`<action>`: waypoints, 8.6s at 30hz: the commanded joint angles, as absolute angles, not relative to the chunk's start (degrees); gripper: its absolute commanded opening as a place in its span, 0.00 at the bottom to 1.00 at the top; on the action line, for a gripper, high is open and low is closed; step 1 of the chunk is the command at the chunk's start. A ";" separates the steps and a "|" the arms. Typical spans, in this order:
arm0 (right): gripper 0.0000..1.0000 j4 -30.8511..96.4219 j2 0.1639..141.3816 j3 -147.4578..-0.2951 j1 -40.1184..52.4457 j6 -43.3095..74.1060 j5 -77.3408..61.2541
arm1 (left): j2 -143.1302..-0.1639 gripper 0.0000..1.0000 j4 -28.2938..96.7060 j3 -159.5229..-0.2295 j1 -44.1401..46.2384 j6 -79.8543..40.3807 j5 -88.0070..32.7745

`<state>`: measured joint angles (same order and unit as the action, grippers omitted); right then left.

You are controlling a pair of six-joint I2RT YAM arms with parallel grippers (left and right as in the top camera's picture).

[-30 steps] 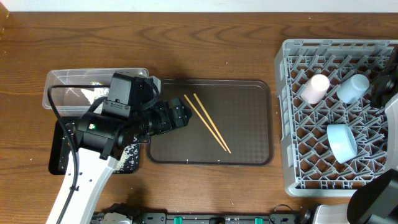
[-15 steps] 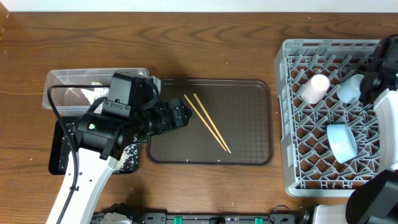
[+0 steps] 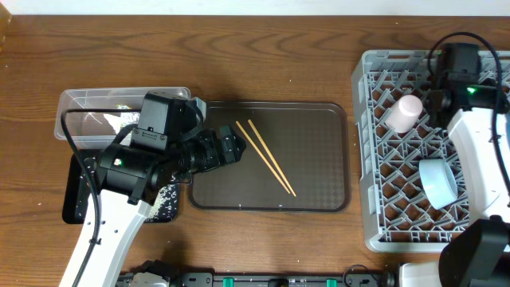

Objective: Sort waste into correct bins and load items into the dishwasher rack

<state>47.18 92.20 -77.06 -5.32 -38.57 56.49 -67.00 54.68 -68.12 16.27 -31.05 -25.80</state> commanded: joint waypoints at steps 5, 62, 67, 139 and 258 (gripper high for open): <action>0.87 47.07 92.38 -76.90 -0.95 -35.31 54.28 | -66.98 0.98 54.81 -68.82 16.03 -30.26 -26.35; 0.90 44.73 92.88 -76.64 31.22 19.94 -14.98 | -66.98 0.98 54.81 -68.82 16.03 -30.26 -26.35; 0.90 43.90 97.93 -76.64 32.40 19.94 -14.79 | -66.98 0.98 54.81 -68.79 16.03 -30.26 -26.35; 0.21 50.43 118.39 -77.38 33.41 18.63 1.06 | -66.98 0.98 54.81 -68.79 16.03 -30.26 -26.35; 0.47 36.82 105.82 -64.66 29.43 17.52 1.48 | -67.09 0.98 55.00 -68.82 16.03 -30.26 -26.35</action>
